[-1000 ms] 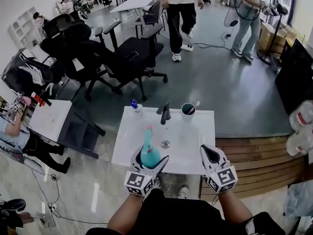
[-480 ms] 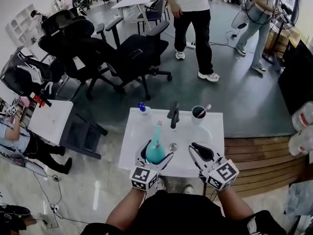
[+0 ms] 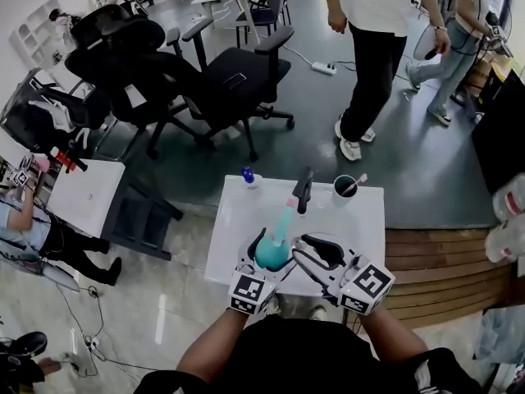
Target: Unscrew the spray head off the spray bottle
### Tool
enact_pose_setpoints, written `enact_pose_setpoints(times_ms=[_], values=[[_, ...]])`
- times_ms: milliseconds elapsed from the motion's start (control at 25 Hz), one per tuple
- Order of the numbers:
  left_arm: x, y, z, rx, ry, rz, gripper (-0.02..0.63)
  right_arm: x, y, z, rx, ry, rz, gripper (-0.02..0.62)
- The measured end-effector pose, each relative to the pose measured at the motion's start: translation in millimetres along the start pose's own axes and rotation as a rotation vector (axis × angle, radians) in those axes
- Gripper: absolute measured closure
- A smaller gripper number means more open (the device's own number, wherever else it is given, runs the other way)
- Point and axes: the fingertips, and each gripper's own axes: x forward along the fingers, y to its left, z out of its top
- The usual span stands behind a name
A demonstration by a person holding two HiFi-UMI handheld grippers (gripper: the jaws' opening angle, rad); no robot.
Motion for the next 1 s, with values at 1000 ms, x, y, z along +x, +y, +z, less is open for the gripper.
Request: enact_pose_setpoints(times_ms=[1000], values=[[10, -15, 9, 0.112, -0.005, -0.037, 0.138, 31, -3, 8, 0.078, -0.049, -0.088, 0.433]])
